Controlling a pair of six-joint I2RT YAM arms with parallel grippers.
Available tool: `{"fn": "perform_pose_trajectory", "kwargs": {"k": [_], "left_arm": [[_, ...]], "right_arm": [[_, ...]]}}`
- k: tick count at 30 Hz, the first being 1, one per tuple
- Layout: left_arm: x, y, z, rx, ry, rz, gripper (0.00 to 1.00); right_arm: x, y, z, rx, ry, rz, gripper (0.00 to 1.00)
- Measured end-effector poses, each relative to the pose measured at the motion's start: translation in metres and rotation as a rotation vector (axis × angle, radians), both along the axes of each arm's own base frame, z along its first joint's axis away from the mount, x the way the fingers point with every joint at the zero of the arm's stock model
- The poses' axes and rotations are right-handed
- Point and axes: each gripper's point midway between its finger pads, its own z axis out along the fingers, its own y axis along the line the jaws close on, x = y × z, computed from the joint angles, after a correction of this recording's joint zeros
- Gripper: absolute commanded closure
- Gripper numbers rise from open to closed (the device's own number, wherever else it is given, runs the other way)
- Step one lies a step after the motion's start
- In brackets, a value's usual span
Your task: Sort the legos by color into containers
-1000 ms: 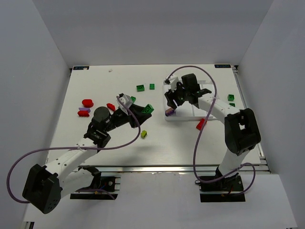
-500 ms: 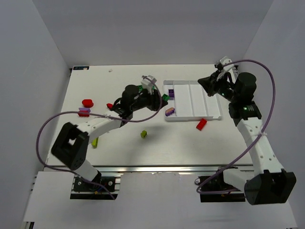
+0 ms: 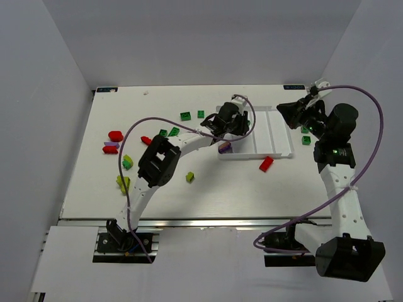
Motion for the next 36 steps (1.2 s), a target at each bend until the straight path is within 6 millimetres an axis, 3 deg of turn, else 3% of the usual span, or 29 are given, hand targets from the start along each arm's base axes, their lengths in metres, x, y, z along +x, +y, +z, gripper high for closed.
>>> {"fn": "perform_pose_trajectory", "kwargs": {"k": [4, 9, 12, 13, 15, 16, 18, 19, 22, 24, 25, 26, 29, 32, 36], "left_arm": [[0.019, -0.006, -0.018, 0.058, -0.002, 0.073, 0.49], [0.026, 0.001, -0.024, 0.105, -0.006, 0.134, 0.3], [0.028, 0.004, -0.022, 0.12, -0.011, 0.149, 0.27], [0.028, 0.004, -0.022, 0.123, -0.013, 0.151, 0.27], [0.027, 0.005, -0.021, 0.129, -0.014, 0.15, 0.28], [0.026, 0.006, -0.019, 0.133, -0.014, 0.147, 0.31], [0.021, 0.012, -0.013, 0.143, -0.014, 0.143, 0.41], [0.015, 0.018, -0.008, 0.151, -0.016, 0.137, 0.6], [-0.014, 0.045, 0.018, 0.174, -0.02, 0.108, 0.88], [-0.036, 0.065, 0.044, 0.162, -0.044, 0.091, 0.88], [-0.049, 0.078, 0.06, 0.155, -0.057, 0.082, 0.84], [-0.06, 0.089, 0.077, 0.137, -0.079, 0.076, 0.62], [-0.096, 0.128, 0.121, 0.084, -0.155, 0.069, 0.35], [-0.126, 0.165, 0.144, 0.039, -0.225, 0.083, 0.21], [-0.15, 0.194, 0.146, 0.019, -0.261, 0.096, 0.18]], "right_arm": [[-0.005, -0.001, 0.008, 0.016, -0.017, 0.016, 0.84], [-0.008, 0.0, 0.009, 0.034, -0.008, 0.038, 0.79], [-0.009, -0.001, 0.008, 0.044, 0.004, 0.047, 0.68], [-0.009, -0.001, 0.007, 0.046, 0.008, 0.055, 0.54], [-0.011, 0.0, 0.005, 0.048, 0.017, 0.081, 0.36], [-0.012, 0.0, 0.004, 0.044, 0.016, 0.094, 0.19], [-0.016, 0.0, 0.003, 0.037, 0.012, 0.122, 0.11], [-0.017, -0.001, 0.003, 0.033, 0.01, 0.13, 0.11], [-0.018, -0.006, 0.001, 0.013, 0.008, 0.131, 0.11], [-0.011, -0.015, -0.001, -0.009, 0.019, 0.094, 0.11], [-0.005, -0.021, -0.001, -0.02, 0.029, 0.061, 0.11], [0.002, -0.029, -0.002, -0.032, 0.041, 0.021, 0.11], [0.031, -0.061, -0.01, -0.074, 0.095, -0.125, 0.11], [0.057, -0.096, -0.035, -0.131, 0.185, -0.254, 0.11], [0.076, -0.132, -0.086, -0.22, 0.336, -0.378, 0.16]]}}
